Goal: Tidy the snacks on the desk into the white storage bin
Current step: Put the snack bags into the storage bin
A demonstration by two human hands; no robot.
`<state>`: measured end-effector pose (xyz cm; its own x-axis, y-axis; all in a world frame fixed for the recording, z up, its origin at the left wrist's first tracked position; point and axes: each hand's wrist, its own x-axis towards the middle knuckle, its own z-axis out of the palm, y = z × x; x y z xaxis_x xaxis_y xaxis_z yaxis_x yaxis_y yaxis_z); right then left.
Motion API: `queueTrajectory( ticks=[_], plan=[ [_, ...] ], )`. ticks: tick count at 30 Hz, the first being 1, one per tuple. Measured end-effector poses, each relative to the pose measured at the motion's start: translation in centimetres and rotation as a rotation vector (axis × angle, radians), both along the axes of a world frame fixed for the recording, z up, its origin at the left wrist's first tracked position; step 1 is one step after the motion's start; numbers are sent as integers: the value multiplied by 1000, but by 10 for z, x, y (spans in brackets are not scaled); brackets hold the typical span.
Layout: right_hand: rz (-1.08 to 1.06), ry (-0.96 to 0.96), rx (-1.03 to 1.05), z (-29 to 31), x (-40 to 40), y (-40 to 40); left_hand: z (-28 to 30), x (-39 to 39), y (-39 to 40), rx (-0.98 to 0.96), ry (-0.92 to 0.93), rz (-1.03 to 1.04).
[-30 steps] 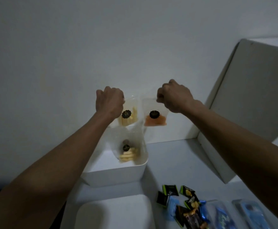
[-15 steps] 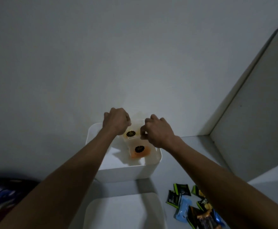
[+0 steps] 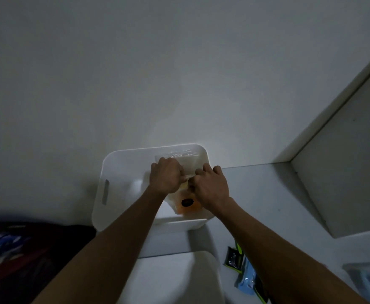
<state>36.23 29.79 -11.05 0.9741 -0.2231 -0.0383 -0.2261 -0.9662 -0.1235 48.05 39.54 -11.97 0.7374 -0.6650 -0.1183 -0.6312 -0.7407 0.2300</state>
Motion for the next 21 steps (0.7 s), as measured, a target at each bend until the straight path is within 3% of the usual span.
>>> queueTrajectory(
  ticks=[12,21],
  plan=[
    [-20,33,-31,-20,8,-5,-21,4,-3,2,43,5],
    [-104,-116,-30,18,-15,0,24,-8,20,-269,30,138]
  ],
)
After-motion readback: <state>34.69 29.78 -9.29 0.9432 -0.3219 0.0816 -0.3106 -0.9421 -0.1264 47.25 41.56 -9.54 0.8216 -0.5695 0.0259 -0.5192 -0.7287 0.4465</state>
